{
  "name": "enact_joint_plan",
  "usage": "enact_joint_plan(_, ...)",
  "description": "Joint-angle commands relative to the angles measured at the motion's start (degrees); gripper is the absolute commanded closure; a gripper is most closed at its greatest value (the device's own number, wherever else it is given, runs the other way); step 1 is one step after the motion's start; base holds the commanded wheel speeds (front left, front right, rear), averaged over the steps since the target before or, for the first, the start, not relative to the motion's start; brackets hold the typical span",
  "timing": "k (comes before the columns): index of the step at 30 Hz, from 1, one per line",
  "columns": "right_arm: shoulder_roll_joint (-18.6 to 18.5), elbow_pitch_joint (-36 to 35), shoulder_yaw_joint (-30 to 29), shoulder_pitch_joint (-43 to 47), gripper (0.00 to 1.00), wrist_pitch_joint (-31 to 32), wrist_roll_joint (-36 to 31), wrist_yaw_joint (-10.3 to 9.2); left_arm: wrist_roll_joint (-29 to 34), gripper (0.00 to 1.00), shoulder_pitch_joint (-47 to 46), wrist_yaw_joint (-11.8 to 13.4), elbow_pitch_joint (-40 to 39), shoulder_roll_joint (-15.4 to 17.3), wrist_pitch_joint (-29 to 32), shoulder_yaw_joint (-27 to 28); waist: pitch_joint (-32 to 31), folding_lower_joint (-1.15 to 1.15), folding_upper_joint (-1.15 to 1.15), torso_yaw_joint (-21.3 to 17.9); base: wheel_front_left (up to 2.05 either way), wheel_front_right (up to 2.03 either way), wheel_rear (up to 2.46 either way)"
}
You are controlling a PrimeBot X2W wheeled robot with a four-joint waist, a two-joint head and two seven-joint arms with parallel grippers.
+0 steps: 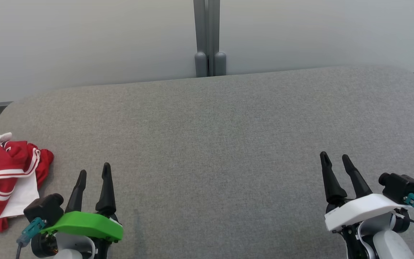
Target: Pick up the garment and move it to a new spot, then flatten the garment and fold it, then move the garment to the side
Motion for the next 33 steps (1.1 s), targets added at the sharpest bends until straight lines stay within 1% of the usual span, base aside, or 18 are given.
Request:
enact_joint_plan(1,-0.4,-0.4,0.3,0.2,0.0,-0.6,-1.7,0.03,1.7,0.0,-1.3,0.3,0.0,0.5,-0.6,-0.2,0.0,0.0,0.0,0.0,0.0,0.0,0.0)
enact_joint_plan(15,-0.4,0.0,1.2,0.5,0.0,-1.9,-8.8,0.03,8.6,0.0,-1.6,0.7,1.8,0.6,-2.5,-1.0,-0.2,0.0,0.0,0.0,0.0,0.0,0.0)
enact_joint_plan(33,0.2,0.4,1.5,0.8,0.0,-3.6,-15.8,0.04,15.5,0.0,-1.6,1.0,3.4,0.7,-4.6,-1.5,-0.1,0.0,0.0,0.1,0.0,0.0,0.0)
